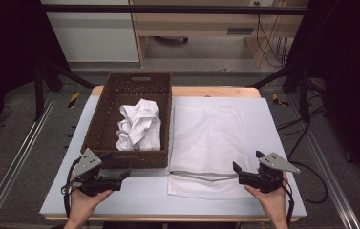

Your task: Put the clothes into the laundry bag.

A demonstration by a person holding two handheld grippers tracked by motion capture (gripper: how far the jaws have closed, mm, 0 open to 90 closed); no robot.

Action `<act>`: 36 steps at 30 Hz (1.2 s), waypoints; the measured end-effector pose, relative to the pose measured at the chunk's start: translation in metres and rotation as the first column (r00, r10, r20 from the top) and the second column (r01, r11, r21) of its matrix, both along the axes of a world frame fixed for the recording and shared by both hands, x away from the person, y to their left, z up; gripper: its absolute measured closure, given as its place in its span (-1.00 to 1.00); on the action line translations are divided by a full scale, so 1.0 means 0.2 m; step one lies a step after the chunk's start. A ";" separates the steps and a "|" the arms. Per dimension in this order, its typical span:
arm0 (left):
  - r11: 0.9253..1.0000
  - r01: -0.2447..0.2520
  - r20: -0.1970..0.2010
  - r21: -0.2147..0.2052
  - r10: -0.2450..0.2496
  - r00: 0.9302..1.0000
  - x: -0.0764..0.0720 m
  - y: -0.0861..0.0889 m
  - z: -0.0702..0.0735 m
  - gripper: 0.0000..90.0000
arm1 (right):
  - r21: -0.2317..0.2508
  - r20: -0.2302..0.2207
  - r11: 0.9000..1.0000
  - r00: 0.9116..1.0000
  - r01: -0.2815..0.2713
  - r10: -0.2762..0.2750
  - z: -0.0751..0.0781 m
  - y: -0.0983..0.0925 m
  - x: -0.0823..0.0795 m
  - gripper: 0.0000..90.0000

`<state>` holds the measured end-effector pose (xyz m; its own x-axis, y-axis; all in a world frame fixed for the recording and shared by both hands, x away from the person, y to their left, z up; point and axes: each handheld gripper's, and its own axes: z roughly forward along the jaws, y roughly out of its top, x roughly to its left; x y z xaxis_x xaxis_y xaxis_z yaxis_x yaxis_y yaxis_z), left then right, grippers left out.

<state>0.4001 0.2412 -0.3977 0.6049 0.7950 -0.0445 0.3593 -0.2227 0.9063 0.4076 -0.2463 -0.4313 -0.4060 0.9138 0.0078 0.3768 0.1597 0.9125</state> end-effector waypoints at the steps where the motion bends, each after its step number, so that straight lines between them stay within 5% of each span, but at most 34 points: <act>1: 1.000 0.000 0.001 -0.004 0.000 1.000 0.00 0.00 0.01 -0.82 | 0.001 -0.002 1.000 1.000 -0.001 0.001 0.00 0.00 0.00 -0.81; 19: 1.000 -0.010 0.054 -0.016 0.011 0.998 0.14 -0.04 0.21 -0.80 | -0.015 -0.010 1.000 1.000 -0.011 0.011 0.00 0.05 0.01 -0.83; 36: 0.996 -0.086 0.042 0.031 0.085 0.995 0.48 -0.09 0.38 -0.76 | -0.023 -0.019 1.000 1.000 0.001 -0.002 0.00 0.06 0.02 -0.82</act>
<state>0.4956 0.2224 -0.3217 0.5354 0.8446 0.0062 0.3411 -0.2229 0.9132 0.4110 -0.2349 -0.4308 -0.4047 0.9144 -0.0055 0.3940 0.1798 0.9014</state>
